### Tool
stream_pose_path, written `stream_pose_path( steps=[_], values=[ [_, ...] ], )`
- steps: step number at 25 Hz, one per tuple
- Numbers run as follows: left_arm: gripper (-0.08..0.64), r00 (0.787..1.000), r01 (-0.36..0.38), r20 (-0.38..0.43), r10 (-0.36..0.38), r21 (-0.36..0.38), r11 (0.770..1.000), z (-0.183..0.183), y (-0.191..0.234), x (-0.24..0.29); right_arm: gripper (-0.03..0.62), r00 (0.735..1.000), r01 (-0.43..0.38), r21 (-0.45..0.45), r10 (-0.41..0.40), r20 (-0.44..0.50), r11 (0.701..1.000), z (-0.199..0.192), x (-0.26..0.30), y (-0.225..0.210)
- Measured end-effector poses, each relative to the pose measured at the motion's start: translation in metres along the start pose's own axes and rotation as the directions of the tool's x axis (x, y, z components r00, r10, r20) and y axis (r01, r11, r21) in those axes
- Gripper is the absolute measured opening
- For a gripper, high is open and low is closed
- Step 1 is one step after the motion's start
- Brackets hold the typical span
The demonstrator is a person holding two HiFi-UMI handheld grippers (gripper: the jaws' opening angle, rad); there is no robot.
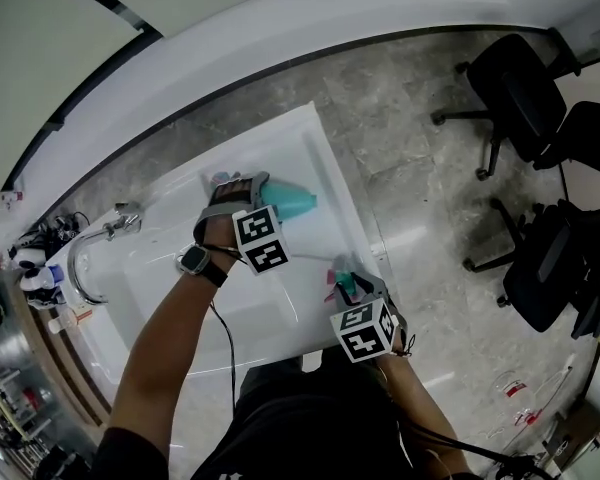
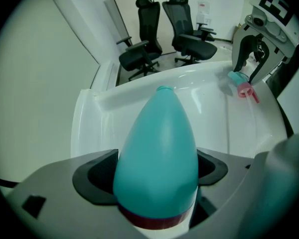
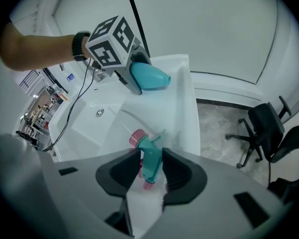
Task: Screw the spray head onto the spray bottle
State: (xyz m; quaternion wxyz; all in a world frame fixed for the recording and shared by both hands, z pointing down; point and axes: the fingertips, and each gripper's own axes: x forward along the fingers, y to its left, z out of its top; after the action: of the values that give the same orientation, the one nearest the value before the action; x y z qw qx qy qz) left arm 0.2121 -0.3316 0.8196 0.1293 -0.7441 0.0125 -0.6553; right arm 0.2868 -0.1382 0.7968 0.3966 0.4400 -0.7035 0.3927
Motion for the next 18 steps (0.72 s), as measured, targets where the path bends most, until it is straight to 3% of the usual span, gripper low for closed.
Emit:
stream_pose_path(
  steps=[5,9,14,18],
  values=[
    [0.434,0.999,0.002,0.050,0.001,-0.062,0.998,0.001,-0.004,-0.028,0.135,0.999,-0.006,-0.015,0.007,0.039,1.000,0.006,-0.019,0.008],
    [0.434,0.989,-0.035,0.140,0.055,-0.141,0.989,0.001,-0.003,-0.076,0.130,0.995,0.001,-0.042,0.004,0.100,0.999,0.020,-0.051,0.020],
    [0.434,0.951,-0.081,0.268,0.157,-0.273,0.959,-0.009,-0.005,-0.160,0.127,0.981,0.031,-0.099,-0.011,0.194,0.995,0.040,-0.112,0.042],
    [0.434,0.921,-0.127,0.316,0.229,-0.313,0.941,-0.022,-0.017,-0.224,0.126,0.965,0.061,-0.150,-0.020,0.262,0.987,0.052,-0.163,0.073]
  ],
)
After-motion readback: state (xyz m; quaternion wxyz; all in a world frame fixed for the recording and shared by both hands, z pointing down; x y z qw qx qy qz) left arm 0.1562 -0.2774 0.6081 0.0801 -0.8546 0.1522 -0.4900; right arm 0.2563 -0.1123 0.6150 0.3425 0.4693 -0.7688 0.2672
